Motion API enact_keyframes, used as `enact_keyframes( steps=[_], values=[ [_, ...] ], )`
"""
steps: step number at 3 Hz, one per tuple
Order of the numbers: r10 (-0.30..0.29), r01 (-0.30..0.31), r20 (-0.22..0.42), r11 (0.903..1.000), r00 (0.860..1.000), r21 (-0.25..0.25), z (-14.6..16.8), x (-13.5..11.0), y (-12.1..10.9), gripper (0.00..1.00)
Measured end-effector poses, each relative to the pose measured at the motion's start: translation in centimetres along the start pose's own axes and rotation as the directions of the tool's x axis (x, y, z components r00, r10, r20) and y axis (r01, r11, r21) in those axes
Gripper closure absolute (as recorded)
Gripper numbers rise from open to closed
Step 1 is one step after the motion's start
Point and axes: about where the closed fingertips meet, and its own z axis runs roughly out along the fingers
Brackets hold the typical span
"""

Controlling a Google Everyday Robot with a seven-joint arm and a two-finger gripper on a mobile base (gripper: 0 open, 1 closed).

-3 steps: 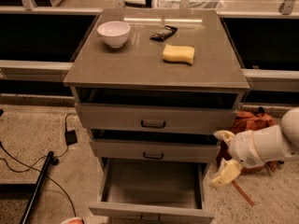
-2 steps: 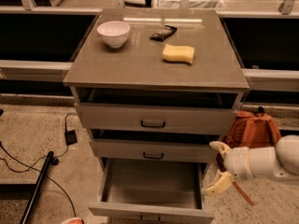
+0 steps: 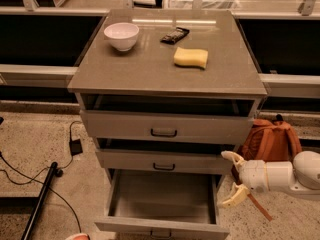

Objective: Close bottom drawer

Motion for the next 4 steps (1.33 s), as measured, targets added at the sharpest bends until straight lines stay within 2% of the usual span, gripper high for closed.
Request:
enact_keyframes(
  steps=[1, 2, 3, 4],
  values=[
    [-0.025, 0.025, 0.000, 0.9997, 1.000, 0.005, 3.3, 1.8, 0.0, 0.00],
    [-0.122, 0.122, 0.016, 0.9924, 0.992, 0.010, 10.0, 6.5, 3.3, 0.00],
    [-0.230, 0.231, -0.028, 0.9727, 0.973, 0.022, 16.3, 12.6, 3.6, 0.00],
    [-0.230, 0.231, -0.028, 0.9727, 0.973, 0.022, 16.3, 12.6, 3.6, 0.00]
  ],
)
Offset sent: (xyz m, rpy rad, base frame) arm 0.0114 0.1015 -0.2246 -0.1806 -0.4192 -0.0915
